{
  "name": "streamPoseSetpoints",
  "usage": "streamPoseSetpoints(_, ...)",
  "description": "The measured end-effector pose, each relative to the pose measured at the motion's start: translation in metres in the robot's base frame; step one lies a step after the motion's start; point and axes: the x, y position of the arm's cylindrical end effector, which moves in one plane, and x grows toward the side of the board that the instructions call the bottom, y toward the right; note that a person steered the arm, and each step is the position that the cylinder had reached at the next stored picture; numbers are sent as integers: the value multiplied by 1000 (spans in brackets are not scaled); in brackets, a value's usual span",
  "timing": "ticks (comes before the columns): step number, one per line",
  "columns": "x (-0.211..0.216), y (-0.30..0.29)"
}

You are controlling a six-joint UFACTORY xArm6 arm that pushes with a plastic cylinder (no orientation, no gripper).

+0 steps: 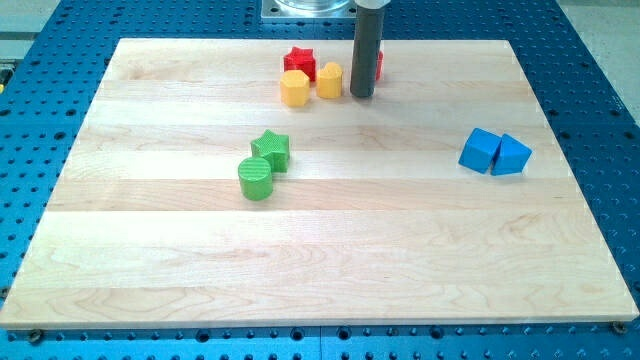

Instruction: Separate the yellow blocks from the red blocks

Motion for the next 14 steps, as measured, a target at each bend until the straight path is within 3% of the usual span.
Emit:
streamPoseSetpoints(1, 6, -61)
streamPoseSetpoints(2, 4, -24)
streamPoseSetpoints(3, -51, -35)
streamPoseSetpoints(4, -40, -88)
streamPoseSetpoints(5, 35, -154)
streamPoseSetpoints(7, 22, -127)
streamPoseSetpoints(8, -7, -149)
streamPoseSetpoints(9, -12, -77)
streamPoseSetpoints(10, -20, -54)
streamPoseSetpoints(11, -20, -22)
streamPoseSetpoints(14, 14, -21)
